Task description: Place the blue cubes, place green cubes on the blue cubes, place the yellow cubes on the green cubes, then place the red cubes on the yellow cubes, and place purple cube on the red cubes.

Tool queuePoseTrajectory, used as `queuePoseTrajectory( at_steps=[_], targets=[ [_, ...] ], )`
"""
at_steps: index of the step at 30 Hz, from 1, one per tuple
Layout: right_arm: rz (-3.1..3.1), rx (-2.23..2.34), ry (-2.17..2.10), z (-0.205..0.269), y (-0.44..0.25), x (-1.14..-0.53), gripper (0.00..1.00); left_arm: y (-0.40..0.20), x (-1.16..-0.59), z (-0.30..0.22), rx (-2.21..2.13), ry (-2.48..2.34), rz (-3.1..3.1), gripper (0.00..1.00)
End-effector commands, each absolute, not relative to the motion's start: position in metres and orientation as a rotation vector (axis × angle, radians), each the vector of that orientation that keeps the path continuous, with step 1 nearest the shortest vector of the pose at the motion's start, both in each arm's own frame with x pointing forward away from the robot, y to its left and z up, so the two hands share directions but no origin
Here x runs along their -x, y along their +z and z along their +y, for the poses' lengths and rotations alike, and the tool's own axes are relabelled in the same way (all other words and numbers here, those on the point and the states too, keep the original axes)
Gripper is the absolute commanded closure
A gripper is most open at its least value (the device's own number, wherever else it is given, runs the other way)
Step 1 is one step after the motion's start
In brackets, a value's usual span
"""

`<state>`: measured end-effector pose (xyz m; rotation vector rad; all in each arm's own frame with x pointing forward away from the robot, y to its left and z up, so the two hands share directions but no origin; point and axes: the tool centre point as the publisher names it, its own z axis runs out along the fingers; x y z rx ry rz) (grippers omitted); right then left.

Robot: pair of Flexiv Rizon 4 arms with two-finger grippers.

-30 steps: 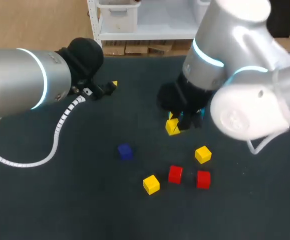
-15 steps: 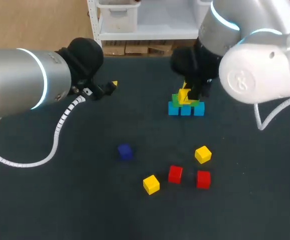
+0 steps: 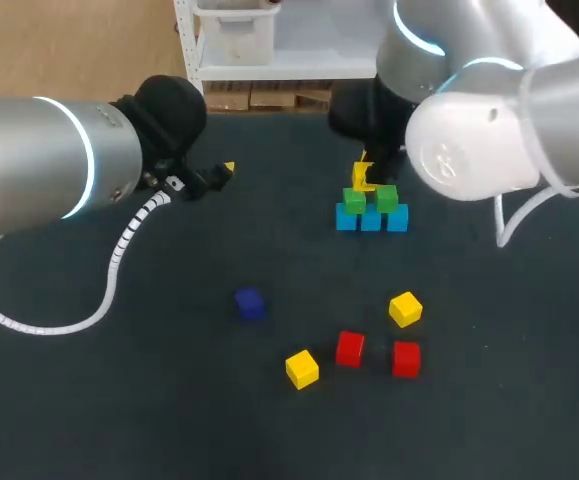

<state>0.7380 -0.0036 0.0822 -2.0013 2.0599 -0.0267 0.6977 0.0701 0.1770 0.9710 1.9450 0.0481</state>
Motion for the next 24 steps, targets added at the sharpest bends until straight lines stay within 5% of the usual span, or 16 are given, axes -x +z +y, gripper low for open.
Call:
queuePoseTrajectory(
  at_steps=[1,24],
  targets=[
    [2.077,2.0,-0.03,-0.004,0.076,-0.744,1.0,0.176,-0.699,0.07,-0.97,0.046,1.944,0.0],
    [2.133,1.977,-0.057,-0.014,0.059,-0.758,1.0,0.176,-0.699,0.07,-0.97,0.046,1.944,0.0]
  ],
)
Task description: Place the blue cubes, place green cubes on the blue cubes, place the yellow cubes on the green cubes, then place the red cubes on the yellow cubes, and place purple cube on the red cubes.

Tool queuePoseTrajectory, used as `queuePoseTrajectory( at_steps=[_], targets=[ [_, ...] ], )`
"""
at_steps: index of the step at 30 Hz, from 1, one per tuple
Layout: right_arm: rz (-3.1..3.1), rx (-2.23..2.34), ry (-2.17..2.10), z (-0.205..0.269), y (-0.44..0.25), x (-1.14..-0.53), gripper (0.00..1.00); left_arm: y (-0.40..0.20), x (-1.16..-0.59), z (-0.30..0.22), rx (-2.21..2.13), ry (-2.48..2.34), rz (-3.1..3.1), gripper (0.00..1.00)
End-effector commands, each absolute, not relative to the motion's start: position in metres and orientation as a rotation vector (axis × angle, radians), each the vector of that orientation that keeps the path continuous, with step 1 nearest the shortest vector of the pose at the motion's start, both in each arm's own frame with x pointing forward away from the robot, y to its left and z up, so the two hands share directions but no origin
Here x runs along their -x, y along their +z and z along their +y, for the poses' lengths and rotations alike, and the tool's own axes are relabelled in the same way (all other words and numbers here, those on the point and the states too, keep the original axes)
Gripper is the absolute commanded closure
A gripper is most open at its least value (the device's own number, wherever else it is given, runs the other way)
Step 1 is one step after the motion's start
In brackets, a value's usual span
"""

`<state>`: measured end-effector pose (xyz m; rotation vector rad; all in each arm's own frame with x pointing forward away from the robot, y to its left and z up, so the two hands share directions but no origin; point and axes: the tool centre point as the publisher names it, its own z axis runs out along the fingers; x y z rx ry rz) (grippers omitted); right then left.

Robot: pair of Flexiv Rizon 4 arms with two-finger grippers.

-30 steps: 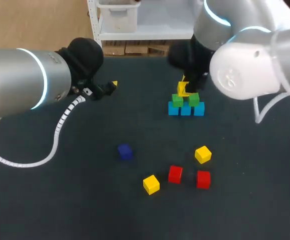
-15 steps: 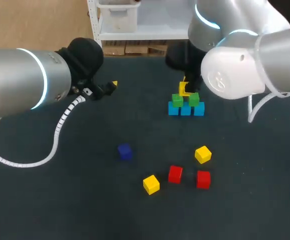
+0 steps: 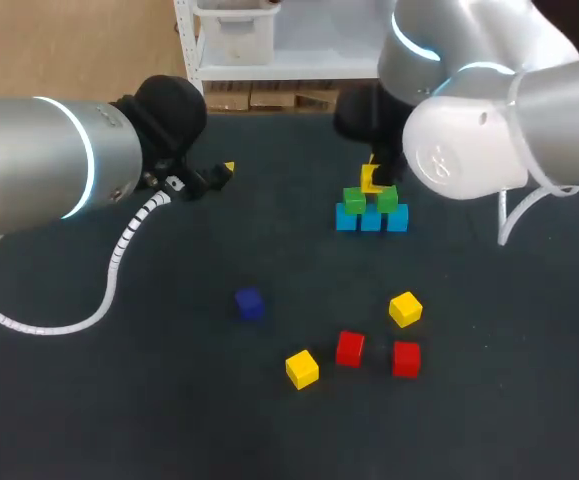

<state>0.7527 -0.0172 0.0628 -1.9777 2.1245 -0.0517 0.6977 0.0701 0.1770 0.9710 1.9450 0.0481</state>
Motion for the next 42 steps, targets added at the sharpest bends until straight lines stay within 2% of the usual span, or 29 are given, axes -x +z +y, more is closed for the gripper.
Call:
queuePoseTrajectory(
  at_steps=[1,9,11,16,42],
  targets=[
    [2.135,1.975,-0.058,-0.014,0.058,-0.759,1.0,0.176,-0.699,0.07,-0.97,0.046,1.944,0.0],
    [2.149,1.964,-0.07,-0.015,0.055,-0.765,1.0,0.176,-0.699,0.07,-0.97,0.046,1.944,0.0],
    [2.153,1.959,-0.072,-0.015,0.055,-0.766,0.93,0.176,-0.699,0.07,-0.97,0.046,1.944,0.0],
    [2.153,1.963,-0.081,-0.016,0.053,-0.766,0.98,0.176,-0.699,0.07,-0.97,0.046,1.944,0.0],
    [2.144,1.972,-0.115,-0.019,0.048,-0.763,0.94,0.176,-0.699,0.07,-0.97,0.046,1.944,0.0]
  ],
)
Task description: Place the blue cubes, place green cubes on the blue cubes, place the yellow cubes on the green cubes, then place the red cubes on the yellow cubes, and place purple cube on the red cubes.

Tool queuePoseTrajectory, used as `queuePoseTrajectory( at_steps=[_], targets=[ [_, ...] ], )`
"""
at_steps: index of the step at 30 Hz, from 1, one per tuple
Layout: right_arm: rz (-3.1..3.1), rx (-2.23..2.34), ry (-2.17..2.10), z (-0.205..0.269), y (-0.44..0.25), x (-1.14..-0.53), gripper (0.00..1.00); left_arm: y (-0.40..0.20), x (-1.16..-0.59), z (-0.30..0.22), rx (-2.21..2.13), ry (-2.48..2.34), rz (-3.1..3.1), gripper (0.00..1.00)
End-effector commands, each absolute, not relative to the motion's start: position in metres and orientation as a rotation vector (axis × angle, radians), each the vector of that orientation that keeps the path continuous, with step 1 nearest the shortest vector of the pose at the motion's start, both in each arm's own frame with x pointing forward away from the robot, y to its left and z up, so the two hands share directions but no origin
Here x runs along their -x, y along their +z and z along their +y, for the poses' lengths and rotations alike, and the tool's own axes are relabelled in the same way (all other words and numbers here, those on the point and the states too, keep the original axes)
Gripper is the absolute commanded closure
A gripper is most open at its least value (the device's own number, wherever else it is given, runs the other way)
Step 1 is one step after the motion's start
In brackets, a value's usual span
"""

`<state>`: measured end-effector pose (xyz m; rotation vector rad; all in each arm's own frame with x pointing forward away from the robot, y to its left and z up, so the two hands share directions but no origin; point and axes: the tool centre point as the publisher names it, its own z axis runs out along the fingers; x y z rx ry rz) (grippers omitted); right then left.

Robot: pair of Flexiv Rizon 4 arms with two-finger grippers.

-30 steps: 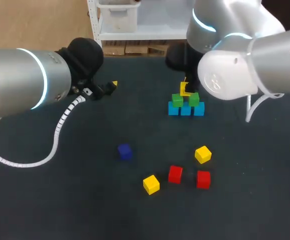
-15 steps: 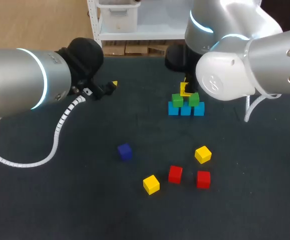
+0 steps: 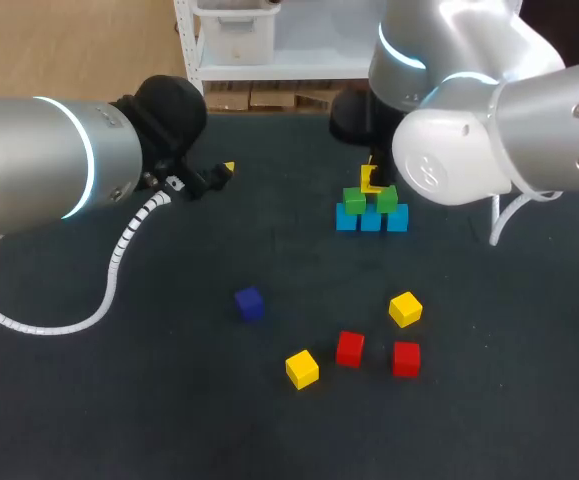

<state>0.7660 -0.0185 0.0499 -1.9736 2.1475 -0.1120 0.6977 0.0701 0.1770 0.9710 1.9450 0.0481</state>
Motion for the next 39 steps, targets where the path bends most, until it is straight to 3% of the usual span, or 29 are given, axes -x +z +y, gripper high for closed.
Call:
queuePoseTrajectory(
  at_steps=[1,39],
  targets=[
    [2.143,1.974,-0.115,-0.019,0.048,-0.762,0.93,0.176,-0.699,0.07,-0.97,0.046,1.944,0.0],
    [2.094,1.992,-0.121,-0.019,0.055,-0.741,0.88,0.176,-0.699,0.07,-0.97,0.046,1.944,0.0]
  ],
)
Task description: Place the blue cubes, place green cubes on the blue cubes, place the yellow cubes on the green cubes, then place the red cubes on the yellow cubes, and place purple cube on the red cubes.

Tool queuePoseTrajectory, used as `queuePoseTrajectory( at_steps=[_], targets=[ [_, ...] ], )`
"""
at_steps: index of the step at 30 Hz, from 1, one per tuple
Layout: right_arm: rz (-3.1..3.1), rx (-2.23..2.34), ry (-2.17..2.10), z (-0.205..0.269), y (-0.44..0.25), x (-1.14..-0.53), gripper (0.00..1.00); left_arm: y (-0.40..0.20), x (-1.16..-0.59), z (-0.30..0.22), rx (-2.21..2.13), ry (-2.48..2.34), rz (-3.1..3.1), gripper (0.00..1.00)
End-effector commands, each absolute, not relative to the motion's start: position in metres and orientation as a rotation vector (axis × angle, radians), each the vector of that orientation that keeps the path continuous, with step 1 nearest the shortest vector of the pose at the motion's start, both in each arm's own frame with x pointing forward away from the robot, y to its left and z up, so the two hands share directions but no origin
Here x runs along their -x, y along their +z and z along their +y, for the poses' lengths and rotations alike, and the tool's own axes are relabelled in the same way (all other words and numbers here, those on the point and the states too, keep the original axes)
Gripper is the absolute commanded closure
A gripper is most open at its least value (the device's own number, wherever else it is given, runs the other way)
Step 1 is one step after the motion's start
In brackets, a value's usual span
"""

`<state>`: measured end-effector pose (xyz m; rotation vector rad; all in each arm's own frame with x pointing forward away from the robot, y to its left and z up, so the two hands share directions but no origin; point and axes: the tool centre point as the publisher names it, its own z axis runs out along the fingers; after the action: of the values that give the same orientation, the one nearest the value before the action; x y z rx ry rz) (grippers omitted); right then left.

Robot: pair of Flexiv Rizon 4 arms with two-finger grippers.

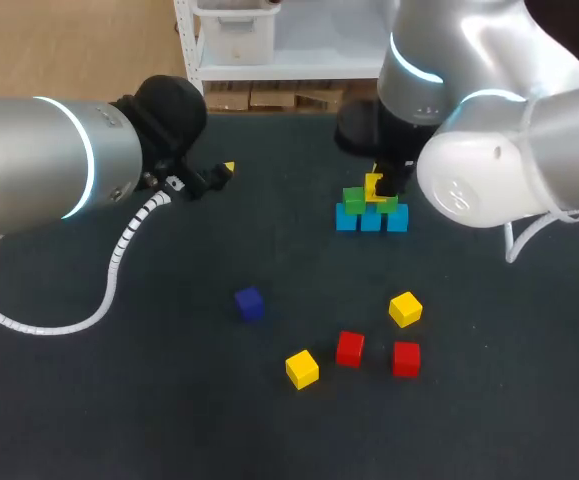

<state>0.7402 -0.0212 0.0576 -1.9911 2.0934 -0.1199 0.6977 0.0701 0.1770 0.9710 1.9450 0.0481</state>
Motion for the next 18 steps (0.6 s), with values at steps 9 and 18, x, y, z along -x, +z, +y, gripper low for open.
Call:
queuePoseTrajectory(
  at_steps=[9,18],
  targets=[
    [2.097,1.986,-0.114,-0.017,0.0552,-0.745,0.86,0.1764,-0.6987,0.0702,-0.97,0.046,1.944,0.0],
    [2.1,1.984,-0.116,-0.017,0.0539,-0.7467,0.85,0.1764,-0.6987,0.0702,-0.97,0.046,1.944,0.0]
  ],
)
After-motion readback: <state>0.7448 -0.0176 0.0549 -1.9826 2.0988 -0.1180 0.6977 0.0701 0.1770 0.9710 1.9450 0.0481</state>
